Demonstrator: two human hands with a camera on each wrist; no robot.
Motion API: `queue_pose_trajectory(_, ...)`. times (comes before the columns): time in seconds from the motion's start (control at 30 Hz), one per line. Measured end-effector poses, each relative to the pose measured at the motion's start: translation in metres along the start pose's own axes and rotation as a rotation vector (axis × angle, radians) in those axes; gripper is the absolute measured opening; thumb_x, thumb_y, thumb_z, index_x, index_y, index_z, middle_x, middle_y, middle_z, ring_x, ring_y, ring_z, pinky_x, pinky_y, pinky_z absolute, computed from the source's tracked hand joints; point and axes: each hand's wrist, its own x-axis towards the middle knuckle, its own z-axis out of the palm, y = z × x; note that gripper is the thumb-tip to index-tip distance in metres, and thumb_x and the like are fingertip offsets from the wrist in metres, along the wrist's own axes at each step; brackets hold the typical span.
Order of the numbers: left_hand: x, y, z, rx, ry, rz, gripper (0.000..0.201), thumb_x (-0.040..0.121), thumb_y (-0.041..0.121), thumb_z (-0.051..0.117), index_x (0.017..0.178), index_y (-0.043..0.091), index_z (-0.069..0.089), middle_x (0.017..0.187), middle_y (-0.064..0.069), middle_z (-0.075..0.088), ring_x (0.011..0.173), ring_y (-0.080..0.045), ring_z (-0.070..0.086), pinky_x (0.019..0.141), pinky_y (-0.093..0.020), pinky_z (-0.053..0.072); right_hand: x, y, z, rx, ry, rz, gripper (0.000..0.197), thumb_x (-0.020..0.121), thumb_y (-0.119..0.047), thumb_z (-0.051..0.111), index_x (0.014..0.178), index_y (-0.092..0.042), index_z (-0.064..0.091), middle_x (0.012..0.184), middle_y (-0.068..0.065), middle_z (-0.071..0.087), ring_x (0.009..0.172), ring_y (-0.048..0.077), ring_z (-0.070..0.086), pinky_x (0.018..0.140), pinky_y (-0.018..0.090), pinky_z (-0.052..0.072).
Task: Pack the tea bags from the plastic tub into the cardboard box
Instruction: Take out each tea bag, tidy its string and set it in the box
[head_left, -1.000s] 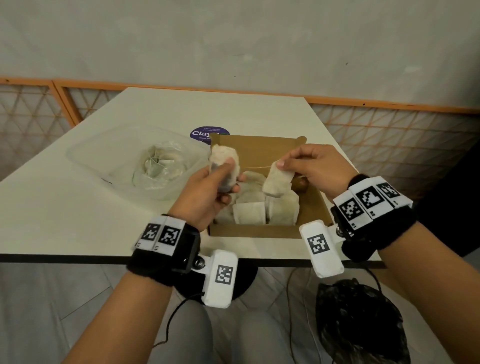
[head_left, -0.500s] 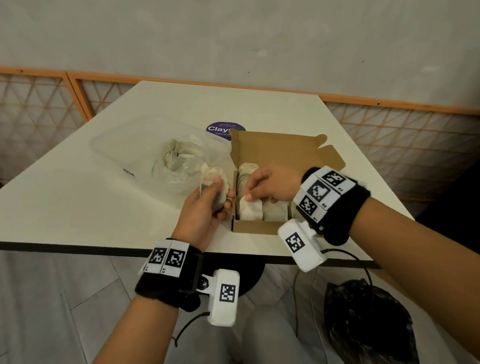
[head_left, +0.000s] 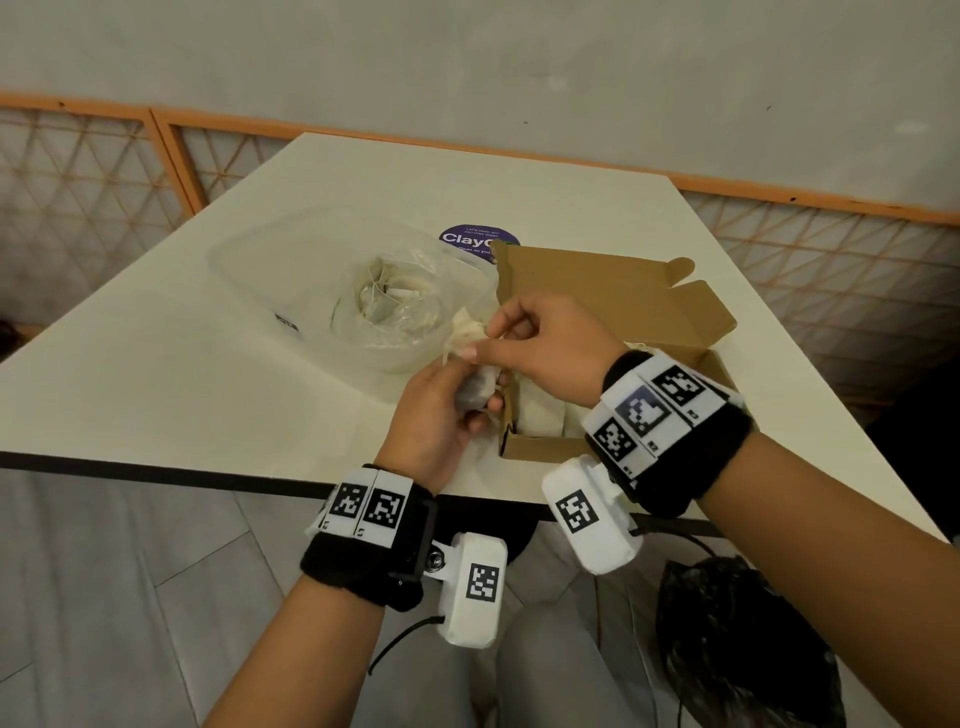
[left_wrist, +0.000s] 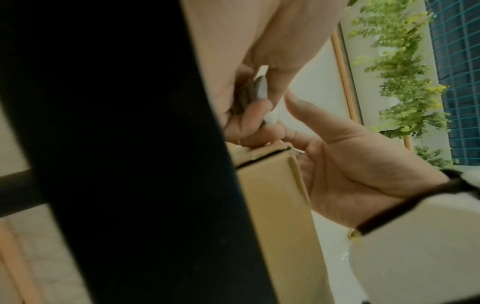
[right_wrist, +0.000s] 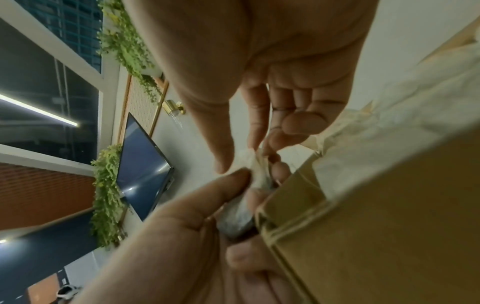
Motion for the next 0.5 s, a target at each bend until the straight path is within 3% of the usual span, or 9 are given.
queue_pose_trajectory(0.07,-0.001,0.0,-0.001,0.004,-0.002,0.024,0.02,0.097,0.017,0.042,0.093,0.012,0.061,0.064,0.0,0.062,0.049,-0.009,0.049,0.043,-0.016,0.029,0.004,0.001,0.003,0.03,0.032,0.005,0.023,0.07,-0.029,0.079,0.08,-0.015,0.063,0.067,-0.004,0.057,0.057,0.007,0.055,0.061,0.02,0.045)
queue_pose_trajectory(0.17,-0.002,0.003,-0.002,-0.02,0.011,0.018,0.021,0.098,0.019,0.043,0.092,0.011,0.062,0.065,-0.002,0.062,0.047,-0.008,0.05,0.041,-0.014,0.031,0.003,0.002,0.003,0.116,0.063,-0.032,0.02,0.07,-0.021,0.079,0.074,-0.019,0.059,0.07,0.0,0.058,0.06,0.014,0.058,0.067,0.032,0.051)
queue_pose_trajectory(0.23,-0.003,0.004,0.0,-0.029,0.019,-0.003,0.026,0.099,0.027,0.042,0.091,0.014,0.062,0.065,-0.001,0.062,0.047,-0.009,0.048,0.041,-0.015,0.03,-0.001,0.003,0.003,0.127,0.057,-0.109,0.021,0.072,-0.012,0.077,0.075,-0.02,0.058,0.067,-0.003,0.055,0.054,0.01,0.056,0.062,0.026,0.048)
queue_pose_trajectory(0.33,-0.004,0.003,0.001,-0.064,0.018,-0.026,0.039,0.1,0.035,0.036,0.082,0.02,0.067,0.062,0.003,0.06,0.049,-0.012,0.045,0.041,-0.018,0.025,-0.006,0.003,0.006,0.001,-0.018,-0.147,0.02,0.075,-0.009,0.074,0.089,-0.02,0.066,0.07,-0.006,0.05,0.057,0.004,0.048,0.061,0.016,0.043)
queue_pose_trajectory(0.4,-0.004,0.004,-0.001,-0.107,-0.01,-0.036,0.041,0.099,0.036,0.031,0.089,0.017,0.066,0.063,0.0,0.058,0.05,-0.014,0.046,0.04,-0.018,0.025,-0.005,0.004,0.007,-0.026,-0.052,-0.115,0.026,0.075,-0.009,0.075,0.097,-0.018,0.066,0.072,-0.005,0.048,0.054,0.004,0.047,0.056,0.011,0.04)
queue_pose_trajectory(0.5,-0.005,0.005,-0.005,-0.138,-0.061,-0.056,0.039,0.097,0.032,0.024,0.104,0.01,0.055,0.063,-0.001,0.056,0.052,-0.015,0.048,0.04,-0.019,0.028,-0.004,0.005,0.009,-0.057,-0.033,-0.098,0.034,0.072,-0.011,0.077,0.103,-0.018,0.064,0.071,-0.007,0.048,0.057,0.005,0.046,0.061,0.017,0.04)
